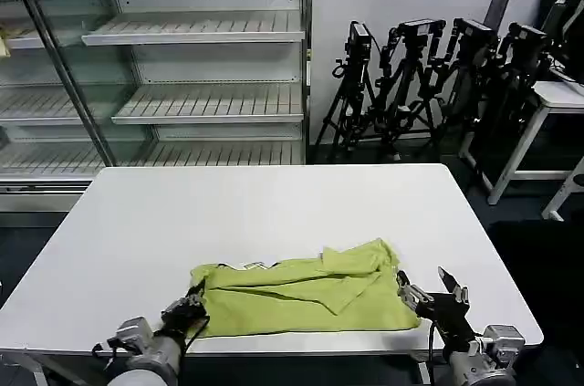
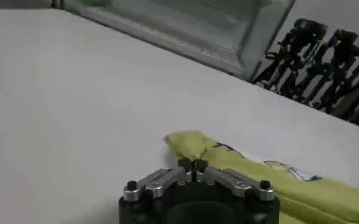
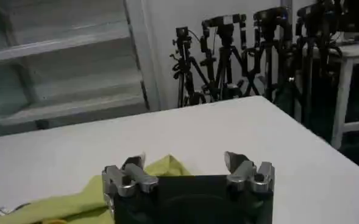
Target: Fold and organize the clothes.
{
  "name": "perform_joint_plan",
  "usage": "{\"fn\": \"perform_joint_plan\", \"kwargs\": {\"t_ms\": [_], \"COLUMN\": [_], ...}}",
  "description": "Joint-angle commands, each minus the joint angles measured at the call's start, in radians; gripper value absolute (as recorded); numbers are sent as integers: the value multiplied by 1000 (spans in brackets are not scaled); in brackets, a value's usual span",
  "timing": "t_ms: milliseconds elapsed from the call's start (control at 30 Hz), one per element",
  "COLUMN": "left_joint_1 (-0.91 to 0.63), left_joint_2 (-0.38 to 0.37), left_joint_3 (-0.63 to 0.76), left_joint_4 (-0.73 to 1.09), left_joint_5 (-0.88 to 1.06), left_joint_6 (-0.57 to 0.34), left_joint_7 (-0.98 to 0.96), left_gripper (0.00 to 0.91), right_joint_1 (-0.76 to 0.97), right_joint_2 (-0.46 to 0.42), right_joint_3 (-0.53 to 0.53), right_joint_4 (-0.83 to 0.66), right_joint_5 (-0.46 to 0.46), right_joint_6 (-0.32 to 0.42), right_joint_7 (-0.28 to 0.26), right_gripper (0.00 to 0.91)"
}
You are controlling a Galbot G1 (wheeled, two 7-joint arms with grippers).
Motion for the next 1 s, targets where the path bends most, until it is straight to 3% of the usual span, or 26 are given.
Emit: {"fn": "perform_joint_plan", "kwargs": {"t_ms": [33, 300, 433, 633, 1000], "left_joint_1": [7, 11, -3, -32, -152], "left_joint_2": [67, 197, 226, 207, 43], "left_joint_3": [-289, -530, -554, -400, -25], "left_joint_4": [1, 53, 13, -142, -210], "left_joint_5": [-318, -456, -513, -580, -618], "left_joint_6": [31, 106, 119, 133, 120], "left_joint_7": [-4, 33, 34, 26, 17], "left_gripper": [30, 30, 30, 30, 30], "right_joint_1": [3, 8, -2, -34, -108], "right_joint_2": [5, 3, 1, -4, -6], "right_joint_3": [0, 6, 10, 26, 84], "right_joint_4": [3, 18, 33, 55, 96], "right_joint_5": [0, 3, 2, -1, -3], "right_joint_6": [1, -2, -4, -3, 0], "right_joint_7": [1, 3, 4, 1, 0], "right_gripper": [907, 907, 907, 907, 907]}}
